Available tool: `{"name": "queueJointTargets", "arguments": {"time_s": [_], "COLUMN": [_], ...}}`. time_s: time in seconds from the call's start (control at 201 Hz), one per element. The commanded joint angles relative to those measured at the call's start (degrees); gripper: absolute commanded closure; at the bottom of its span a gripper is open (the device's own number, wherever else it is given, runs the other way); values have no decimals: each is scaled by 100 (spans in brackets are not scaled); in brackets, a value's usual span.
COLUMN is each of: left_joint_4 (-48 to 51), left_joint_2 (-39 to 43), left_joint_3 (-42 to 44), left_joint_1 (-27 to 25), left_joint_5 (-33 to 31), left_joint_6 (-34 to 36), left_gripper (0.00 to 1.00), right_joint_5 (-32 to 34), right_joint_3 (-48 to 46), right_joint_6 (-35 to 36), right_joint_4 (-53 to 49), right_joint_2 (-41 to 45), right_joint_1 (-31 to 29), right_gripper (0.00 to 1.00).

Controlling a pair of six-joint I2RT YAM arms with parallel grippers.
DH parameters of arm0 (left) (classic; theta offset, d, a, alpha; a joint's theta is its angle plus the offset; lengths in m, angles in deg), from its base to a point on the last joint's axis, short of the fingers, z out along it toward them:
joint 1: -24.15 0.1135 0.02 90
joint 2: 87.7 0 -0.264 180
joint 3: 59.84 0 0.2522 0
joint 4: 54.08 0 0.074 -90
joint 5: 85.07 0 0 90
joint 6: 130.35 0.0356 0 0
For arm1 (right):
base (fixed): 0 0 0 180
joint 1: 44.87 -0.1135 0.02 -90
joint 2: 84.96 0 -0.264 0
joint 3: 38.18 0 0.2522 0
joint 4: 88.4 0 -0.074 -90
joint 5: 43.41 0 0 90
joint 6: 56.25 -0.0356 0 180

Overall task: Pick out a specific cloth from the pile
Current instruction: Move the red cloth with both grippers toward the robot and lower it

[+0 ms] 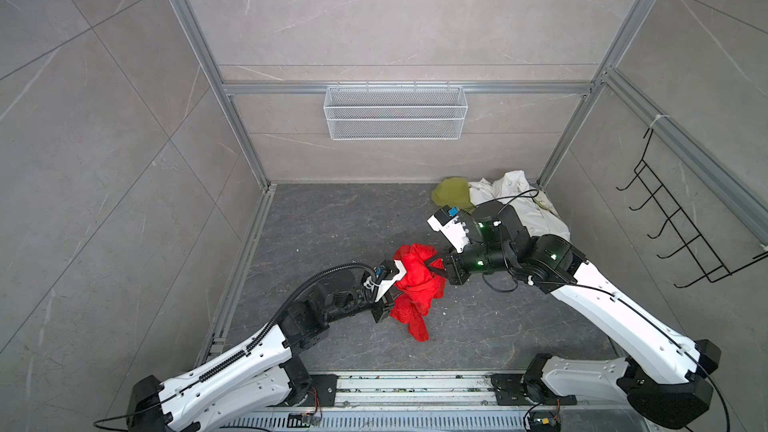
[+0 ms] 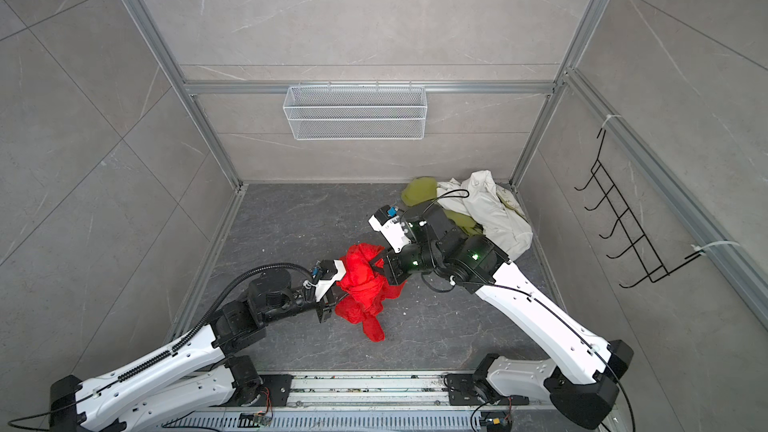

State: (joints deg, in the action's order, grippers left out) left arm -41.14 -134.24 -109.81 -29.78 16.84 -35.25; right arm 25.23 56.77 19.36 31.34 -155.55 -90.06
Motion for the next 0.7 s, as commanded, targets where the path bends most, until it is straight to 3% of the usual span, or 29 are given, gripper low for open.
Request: {"name": "queueJointTargets", "arguments": {"time_s": [0.0, 0.468, 0.692], "left_joint_4": [-183, 962, 1286], "left_joint_2": [263, 2001, 2192], "left_joint_3": [72, 741, 817], "left_joint_1": [-46, -57, -56], "left_joint_5": [-145, -1299, -1413], "left_joint_6": [-199, -385, -687], "left_gripper": [100, 100, 100], "right_joint_5": [56, -111, -216], "right_joint_3": [-123, 108, 330], "right_joint_6": [-106, -125, -83], "right_joint_4": [118, 368, 353], "right_joint_2": [51, -521, -888], "right_joint_1": [-58, -318, -344], "right_gripper": [100, 100, 100]}}
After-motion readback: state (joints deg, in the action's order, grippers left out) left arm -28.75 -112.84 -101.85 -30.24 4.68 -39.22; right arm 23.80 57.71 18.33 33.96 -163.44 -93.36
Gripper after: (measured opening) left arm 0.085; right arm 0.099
